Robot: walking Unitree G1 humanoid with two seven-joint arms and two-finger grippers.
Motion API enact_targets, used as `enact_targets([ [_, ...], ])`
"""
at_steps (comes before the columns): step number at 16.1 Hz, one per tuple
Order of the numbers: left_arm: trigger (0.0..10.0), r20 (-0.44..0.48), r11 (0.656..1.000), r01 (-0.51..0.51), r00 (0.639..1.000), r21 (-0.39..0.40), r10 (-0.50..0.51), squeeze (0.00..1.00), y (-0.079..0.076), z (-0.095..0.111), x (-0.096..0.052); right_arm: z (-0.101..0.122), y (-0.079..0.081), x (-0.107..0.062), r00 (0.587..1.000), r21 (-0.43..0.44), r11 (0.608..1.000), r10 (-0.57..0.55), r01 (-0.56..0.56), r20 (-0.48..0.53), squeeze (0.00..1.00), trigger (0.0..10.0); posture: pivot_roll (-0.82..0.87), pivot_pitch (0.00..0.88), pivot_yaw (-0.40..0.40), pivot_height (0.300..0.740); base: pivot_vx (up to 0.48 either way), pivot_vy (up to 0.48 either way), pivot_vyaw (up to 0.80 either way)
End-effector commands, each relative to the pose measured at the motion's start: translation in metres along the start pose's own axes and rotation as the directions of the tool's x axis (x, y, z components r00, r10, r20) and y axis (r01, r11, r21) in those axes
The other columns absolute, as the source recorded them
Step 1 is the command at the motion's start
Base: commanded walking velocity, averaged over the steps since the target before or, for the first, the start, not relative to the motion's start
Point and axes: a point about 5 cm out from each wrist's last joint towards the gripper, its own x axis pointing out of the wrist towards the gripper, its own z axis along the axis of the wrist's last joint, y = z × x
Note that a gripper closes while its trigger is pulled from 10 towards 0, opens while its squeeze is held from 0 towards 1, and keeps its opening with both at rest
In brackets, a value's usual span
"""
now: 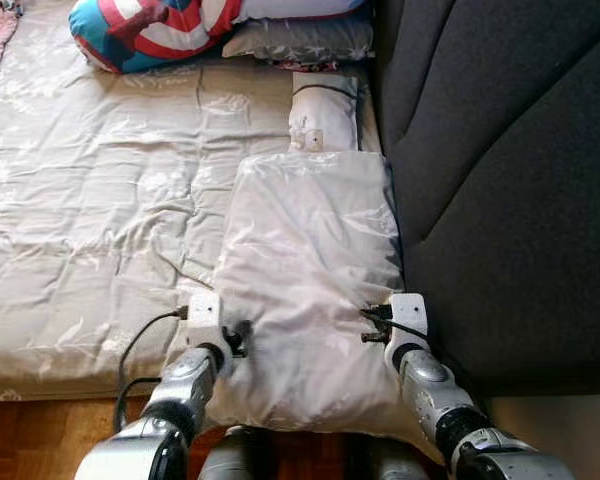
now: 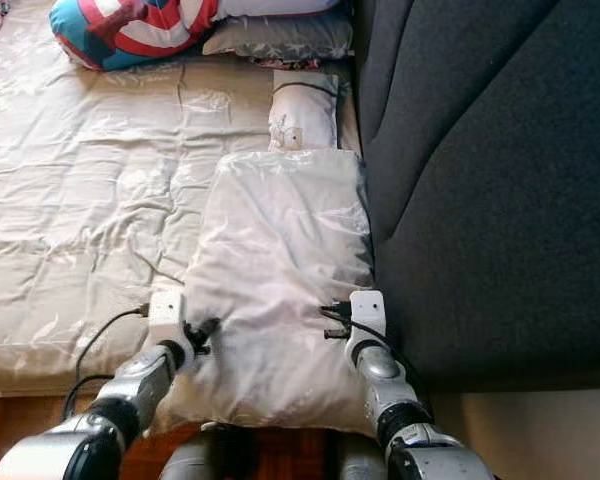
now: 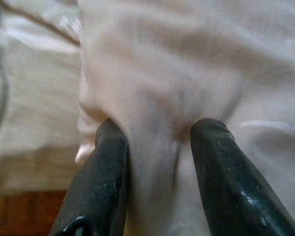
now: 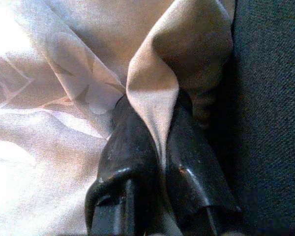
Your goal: Clean up the room
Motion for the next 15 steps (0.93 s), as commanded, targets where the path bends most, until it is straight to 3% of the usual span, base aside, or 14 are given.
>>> enact_targets([
  [1, 10.0, 0.013, 0.999, -0.017, 1.000, 0.046, 0.016, 0.00, 0.010, -0.006, -0.006, -0.023, -0.005, -0.005, 0.997, 0.020, 1.000, -0.017, 0.019, -0.080, 0.00, 10.0, -0.01, 0.366, -0.006, 0.740, 0.000, 0.000, 0.00],
  [3, 10.0, 0.104, 0.999, -0.033, 0.994, 0.044, 0.028, 0.00, 0.024, 0.005, -0.013, -0.023, -0.005, -0.005, 0.997, 0.019, 1.000, -0.015, 0.017, -0.080, 0.00, 10.0, 0.00, 0.358, -0.005, 0.740, 0.000, 0.000, 0.00],
  [7, 10.0, 0.203, 0.998, -0.044, 0.979, 0.050, 0.033, 0.00, 0.030, 0.016, -0.021, -0.023, -0.004, -0.005, 0.997, 0.017, 1.000, -0.012, 0.013, -0.081, 0.00, 10.0, 0.01, 0.347, -0.005, 0.740, 0.000, 0.000, 0.00],
  [13, 10.0, 0.263, 0.998, -0.035, 0.964, 0.046, 0.021, 0.00, 0.022, 0.017, -0.029, -0.022, -0.004, -0.004, 0.997, 0.005, 1.000, -0.005, 0.006, -0.079, 0.00, 10.0, 0.00, 0.340, -0.007, 0.740, 0.000, 0.000, 0.00],
  [14, 10.0, 0.268, 0.999, -0.030, 0.963, 0.042, 0.018, 0.00, 0.019, 0.019, -0.030, -0.021, -0.004, -0.004, 0.997, 0.006, 1.000, -0.001, 0.001, -0.073, 0.61, 10.0, 0.00, 0.336, -0.009, 0.740, 0.000, 0.000, 0.00],
  [15, 10.0, 0.277, 0.999, -0.026, 0.961, 0.034, 0.016, 0.00, 0.016, 0.021, -0.029, -0.019, -0.004, -0.004, 0.998, 0.004, 1.000, 0.002, -0.002, -0.065, 0.99, 10.0, 0.00, 0.335, -0.010, 0.740, 0.000, 0.000, 0.00],
])
